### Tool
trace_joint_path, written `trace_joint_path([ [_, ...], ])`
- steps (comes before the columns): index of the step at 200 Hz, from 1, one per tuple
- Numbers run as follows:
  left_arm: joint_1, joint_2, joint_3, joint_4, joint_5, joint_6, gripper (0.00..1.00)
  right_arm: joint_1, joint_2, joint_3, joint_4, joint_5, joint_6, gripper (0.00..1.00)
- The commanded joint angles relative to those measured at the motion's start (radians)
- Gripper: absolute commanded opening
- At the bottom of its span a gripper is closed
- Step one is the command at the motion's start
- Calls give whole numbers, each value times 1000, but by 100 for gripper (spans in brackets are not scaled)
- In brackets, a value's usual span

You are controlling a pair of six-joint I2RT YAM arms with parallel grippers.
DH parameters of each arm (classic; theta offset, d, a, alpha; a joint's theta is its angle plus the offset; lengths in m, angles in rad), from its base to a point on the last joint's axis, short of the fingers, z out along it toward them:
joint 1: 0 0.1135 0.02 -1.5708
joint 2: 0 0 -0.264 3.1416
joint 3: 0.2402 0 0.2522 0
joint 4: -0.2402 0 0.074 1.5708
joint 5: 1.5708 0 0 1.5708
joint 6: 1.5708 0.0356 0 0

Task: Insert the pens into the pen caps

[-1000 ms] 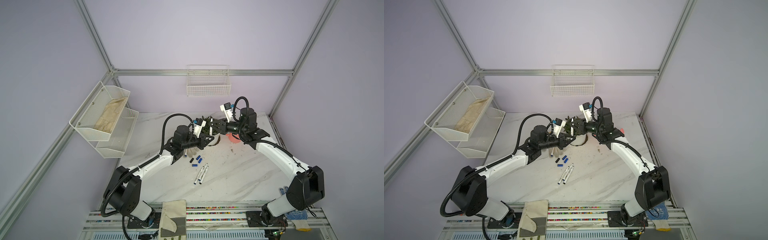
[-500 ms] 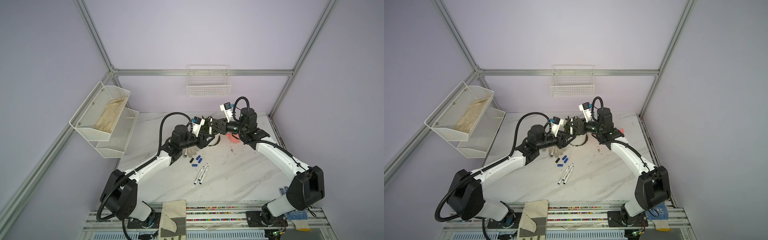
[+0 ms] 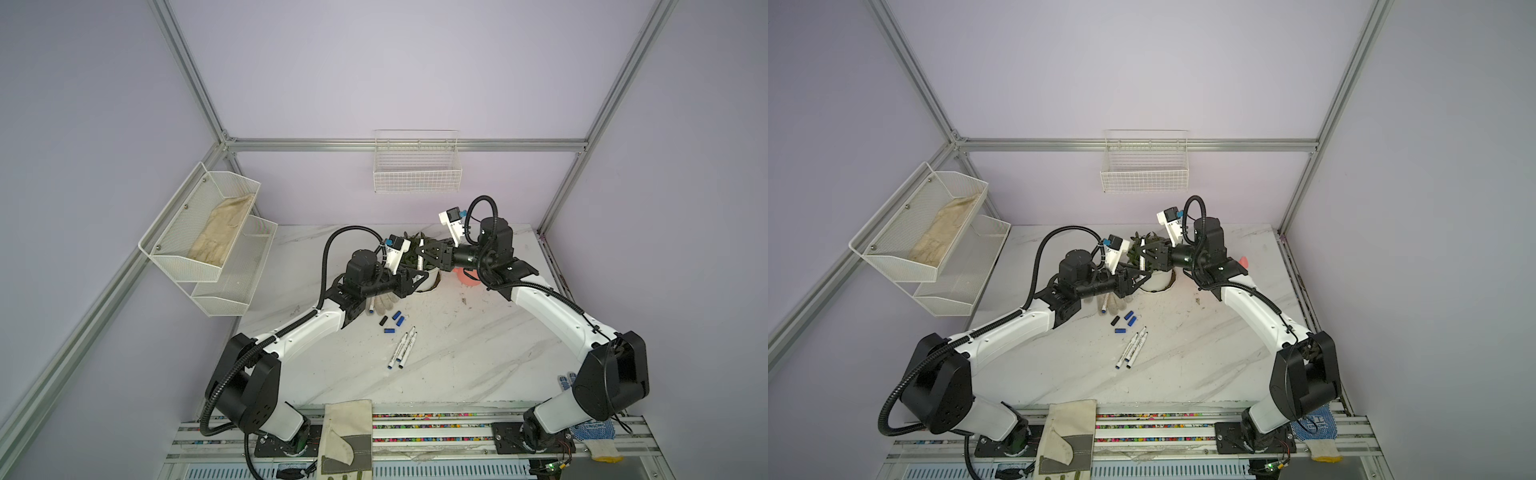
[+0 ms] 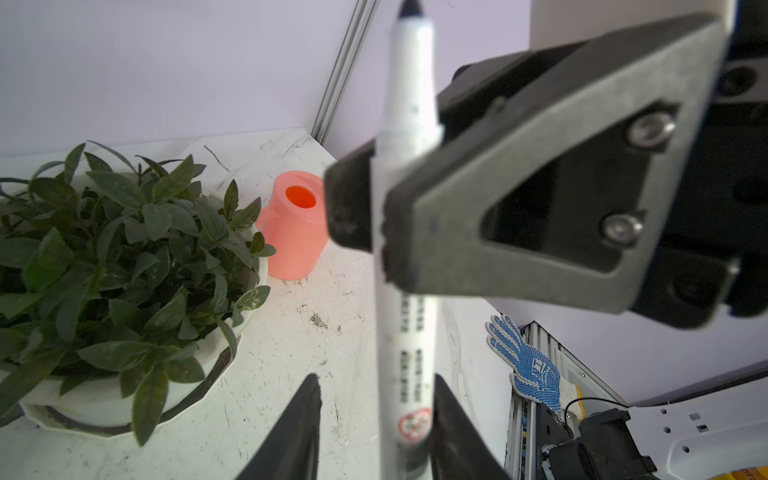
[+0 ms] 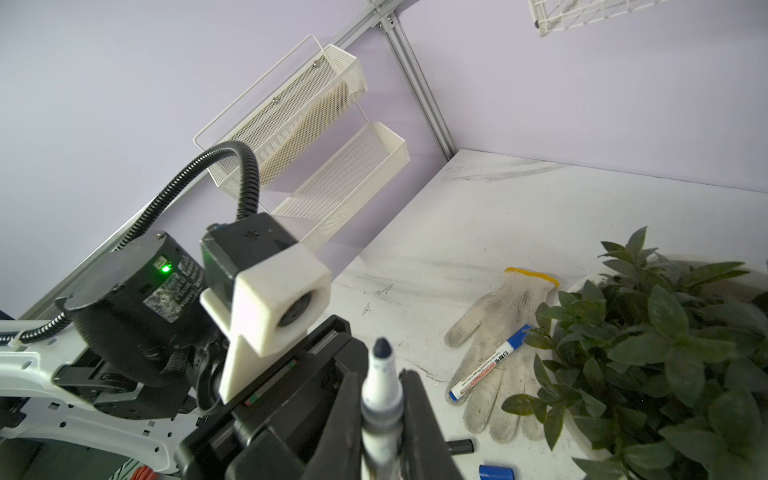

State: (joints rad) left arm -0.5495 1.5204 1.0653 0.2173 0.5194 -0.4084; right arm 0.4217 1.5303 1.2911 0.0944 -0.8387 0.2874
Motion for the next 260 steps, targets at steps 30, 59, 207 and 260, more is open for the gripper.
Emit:
trace_joint_path([
  [30,17,14,106,72,-4,-13,39,3,-25,-15,42,-37,15,0],
  [59,21,14,123,75,3,-14,39,3,-21,-15,39,-37,15,0],
  [207,23,31,132,45,56,-36,10,3,-22,-11,37,-36,13,0],
  [260,62,-45,13,50,-182,-124,0,48,8,25,-195,97,-139,37],
])
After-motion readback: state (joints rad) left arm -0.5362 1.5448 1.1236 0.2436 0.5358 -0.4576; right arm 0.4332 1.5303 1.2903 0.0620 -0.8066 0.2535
